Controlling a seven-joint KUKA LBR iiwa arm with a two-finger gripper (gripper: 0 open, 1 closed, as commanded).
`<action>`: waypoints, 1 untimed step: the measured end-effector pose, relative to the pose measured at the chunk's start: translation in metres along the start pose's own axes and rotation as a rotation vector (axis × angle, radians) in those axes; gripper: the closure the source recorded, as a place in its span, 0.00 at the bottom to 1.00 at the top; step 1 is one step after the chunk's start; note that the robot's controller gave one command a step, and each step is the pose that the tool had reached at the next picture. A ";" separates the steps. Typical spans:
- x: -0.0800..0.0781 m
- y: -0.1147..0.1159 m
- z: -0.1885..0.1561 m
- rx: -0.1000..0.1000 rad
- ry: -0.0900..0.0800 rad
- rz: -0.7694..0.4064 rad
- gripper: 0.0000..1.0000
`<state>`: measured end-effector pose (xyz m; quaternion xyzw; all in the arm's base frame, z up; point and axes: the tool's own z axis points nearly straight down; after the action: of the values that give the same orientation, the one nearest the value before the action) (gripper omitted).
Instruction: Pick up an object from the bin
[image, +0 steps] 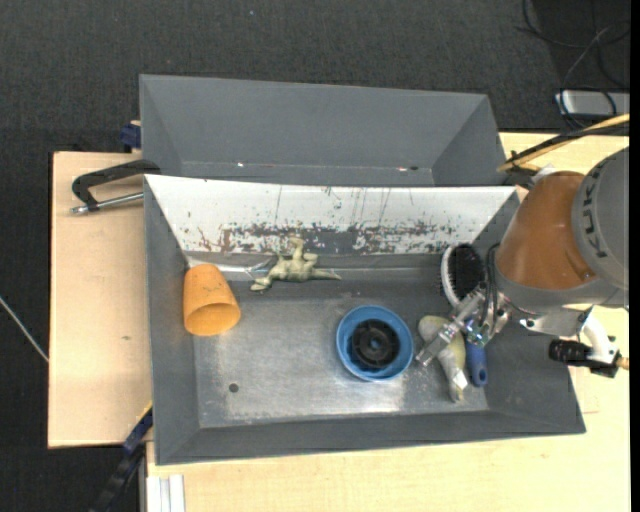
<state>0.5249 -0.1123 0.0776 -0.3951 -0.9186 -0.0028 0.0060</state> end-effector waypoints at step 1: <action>-0.003 -0.001 -0.001 -0.001 -0.010 0.003 1.00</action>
Offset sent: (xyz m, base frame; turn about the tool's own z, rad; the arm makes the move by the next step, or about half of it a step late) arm 0.0000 0.0000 0.0000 0.0000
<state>0.5263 -0.1150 0.0787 -0.3964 -0.9181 -0.0014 0.0011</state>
